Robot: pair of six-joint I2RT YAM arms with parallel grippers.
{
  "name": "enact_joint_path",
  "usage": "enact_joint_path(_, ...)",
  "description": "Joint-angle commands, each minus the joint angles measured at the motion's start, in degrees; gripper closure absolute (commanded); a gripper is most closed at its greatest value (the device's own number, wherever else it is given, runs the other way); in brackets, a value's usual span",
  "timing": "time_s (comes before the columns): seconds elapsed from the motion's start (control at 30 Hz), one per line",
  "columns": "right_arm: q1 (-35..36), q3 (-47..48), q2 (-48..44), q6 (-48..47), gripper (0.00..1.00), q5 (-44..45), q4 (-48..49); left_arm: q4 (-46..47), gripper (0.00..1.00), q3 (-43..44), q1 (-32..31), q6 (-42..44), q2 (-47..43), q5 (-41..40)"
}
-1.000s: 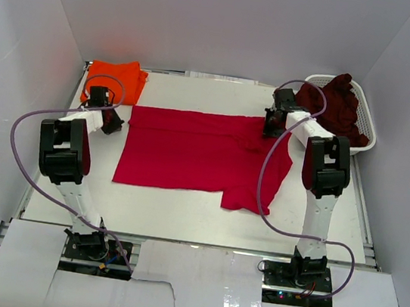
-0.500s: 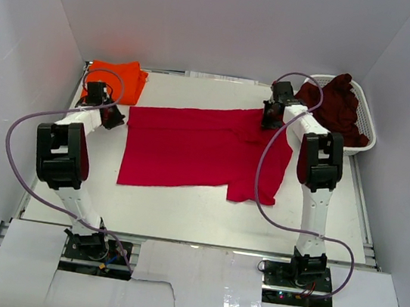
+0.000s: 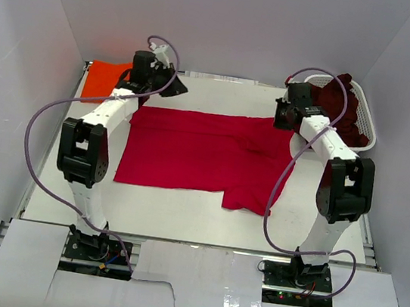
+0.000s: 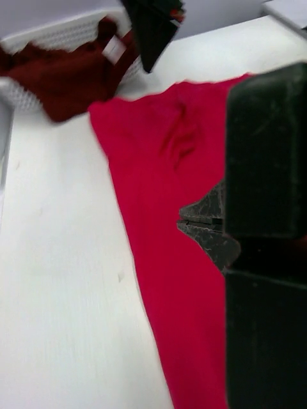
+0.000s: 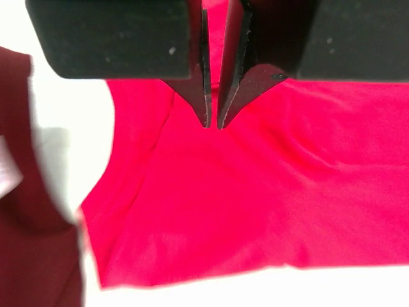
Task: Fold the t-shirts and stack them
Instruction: Fold the flattened tshirt in 1/3 of the way
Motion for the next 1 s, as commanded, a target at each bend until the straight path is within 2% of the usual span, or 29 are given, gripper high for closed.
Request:
enact_joint_path(0.0, -0.07, 3.07, -3.48, -3.02, 0.85, 1.75, 1.62, -0.37, 1.0, 8.4, -2.77, 1.02, 4.34, 6.21)
enact_joint_path(0.13, -0.07, 10.1, 0.55, -4.0, 0.86, 2.45, -3.82, -4.07, 1.0, 17.73, -6.29, 1.11, 11.55, 8.24)
enact_joint_path(0.2, 0.02, 11.25, 0.92, -3.91, 0.86, -0.26, -5.32, -5.65, 1.0, 21.52, -8.74, 1.98, 15.6, 9.82)
enact_joint_path(0.27, 0.63, 9.42, -1.36, -3.82, 0.8, -2.72, -4.1, -8.54, 1.0, 29.07, -10.42, 3.04, 21.2, 12.71)
enact_joint_path(0.33, 2.03, 6.17, -3.82, -4.08, 0.71, -2.12, -2.69, -10.4, 1.0, 34.35, -11.74, 3.05, 25.26, 15.79)
enact_joint_path(0.37, 2.56, 4.94, -4.7, -5.3, 0.57, -1.86, -2.17, -9.88, 1.0, 37.33, -11.75, 1.91, 28.67, 17.98)
enact_joint_path(0.4, 3.0, 3.45, -5.49, -5.93, 0.5, -1.59, -1.29, -9.09, 1.0, 38.23, -11.75, 0.68, 30.01, 21.83)
enact_joint_path(0.43, 4.05, 0.73, -6.81, -7.41, 0.38, -0.98, 0.28, -6.04, 1.0, 38.24, -11.75, -1.59, 30.98, 23.35)
enact_joint_path(0.53, 6.16, -3.49, -8.57, -9.97, 0.26, 0.34, 2.75, -1.98, 1.0, 36.49, -12.18, -4.68, 32.22, 25.21)
enact_joint_path(0.63, 9.06, -5.88, -9.63, -14.36, 0.21, 2.88, 3.63, -0.12, 1.0, 36.13, -13.68, -4.95, 32.66, 25.47)
enact_joint_path(0.8, 15.91, -11.41, -11.56, -19.9, 0.21, 8.86, 7.24, -0.12, 1.0, 39.2, -15.96, -6.18, 35.2, 27.14)
enact_joint_path(0.97, 19.87, -15.02, -13.06, -22.8, 0.27, 13.51, 10.05, 0.15, 1.0, 41.75, -16.05, -9.69, 39.69, 29.42)
